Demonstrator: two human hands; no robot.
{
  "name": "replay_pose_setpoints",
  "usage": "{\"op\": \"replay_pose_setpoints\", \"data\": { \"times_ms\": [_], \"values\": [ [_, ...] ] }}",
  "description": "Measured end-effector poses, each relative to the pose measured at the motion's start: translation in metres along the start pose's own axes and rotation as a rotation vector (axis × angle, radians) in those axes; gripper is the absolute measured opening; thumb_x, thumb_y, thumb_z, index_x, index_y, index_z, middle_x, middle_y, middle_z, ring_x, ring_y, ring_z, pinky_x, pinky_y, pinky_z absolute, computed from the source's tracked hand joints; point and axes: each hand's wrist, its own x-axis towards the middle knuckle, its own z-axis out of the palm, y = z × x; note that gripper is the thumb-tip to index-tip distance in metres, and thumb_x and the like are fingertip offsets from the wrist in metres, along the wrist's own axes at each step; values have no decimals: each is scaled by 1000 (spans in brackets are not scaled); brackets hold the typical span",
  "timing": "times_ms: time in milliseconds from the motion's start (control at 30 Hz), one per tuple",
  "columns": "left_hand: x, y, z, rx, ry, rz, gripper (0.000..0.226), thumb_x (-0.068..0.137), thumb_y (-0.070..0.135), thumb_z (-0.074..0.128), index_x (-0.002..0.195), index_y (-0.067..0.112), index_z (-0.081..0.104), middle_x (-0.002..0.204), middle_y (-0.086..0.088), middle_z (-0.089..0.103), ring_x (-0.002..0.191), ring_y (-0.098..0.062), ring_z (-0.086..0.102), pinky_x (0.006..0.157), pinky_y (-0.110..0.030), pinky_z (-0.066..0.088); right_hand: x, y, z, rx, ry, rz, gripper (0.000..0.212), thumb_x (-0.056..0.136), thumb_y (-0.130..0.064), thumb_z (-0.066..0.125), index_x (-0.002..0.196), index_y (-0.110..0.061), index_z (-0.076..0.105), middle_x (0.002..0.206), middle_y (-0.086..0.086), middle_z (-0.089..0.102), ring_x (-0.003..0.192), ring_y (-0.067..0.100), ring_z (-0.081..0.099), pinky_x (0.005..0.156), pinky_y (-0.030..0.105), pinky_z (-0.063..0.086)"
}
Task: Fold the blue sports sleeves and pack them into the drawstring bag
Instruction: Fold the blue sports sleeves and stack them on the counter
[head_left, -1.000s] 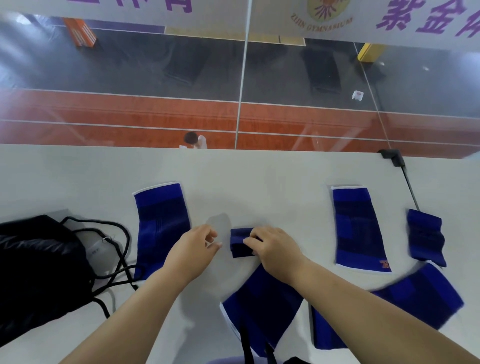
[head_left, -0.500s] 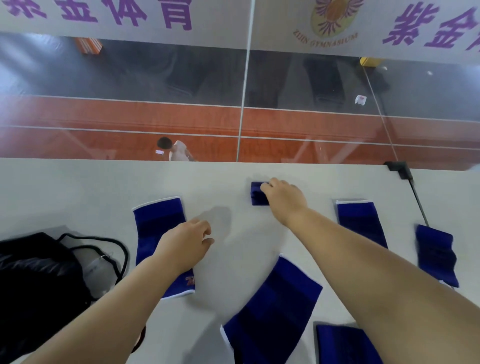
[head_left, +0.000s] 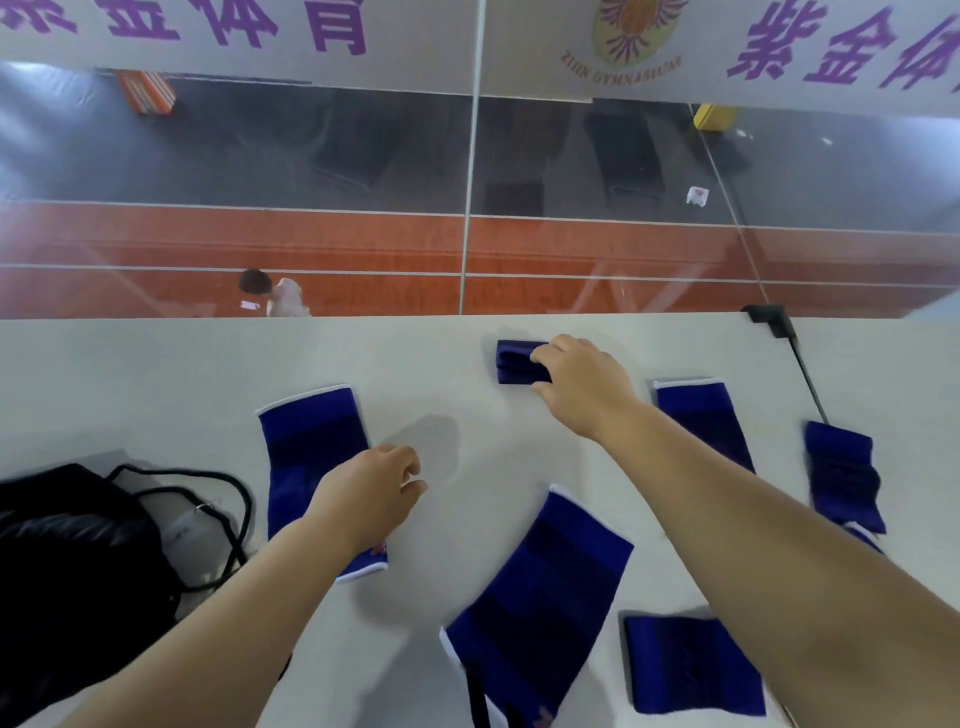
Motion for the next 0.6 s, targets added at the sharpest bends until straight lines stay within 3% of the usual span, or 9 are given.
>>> {"op": "replay_pose_setpoints", "data": {
  "times_ms": [200,367,500,600],
  "values": [
    [-24,9,24,-87,-55,44,22,92,37,49,106,24,59,104,9,62,89,-12,57,69,-24,42,-84,11,8,164,-27,110,35,94,-34,53,125,-19,55,129,0,56,115,21,52,93,36,45],
    [-40,26,48,-174,-112,107,19,89,37,56,101,23,62,99,8,63,89,-12,59,79,-30,49,-164,28,32,260,-134,263,31,93,-34,54,120,-20,59,120,-4,60,108,17,56,91,35,47],
    [-43,46,61,-172,-178,197,17,89,33,58,97,19,63,99,2,65,88,-15,59,82,-29,47,-218,49,41,325,-175,410,31,92,-35,55,120,-23,58,118,-7,61,103,11,56,90,30,47],
    [-45,64,67,-119,-207,257,9,88,35,57,86,27,56,95,4,64,86,-14,59,78,-27,46,-247,70,42,311,-230,492,33,91,-37,57,121,-24,56,117,-7,60,101,10,56,89,29,48]
  ]
}}
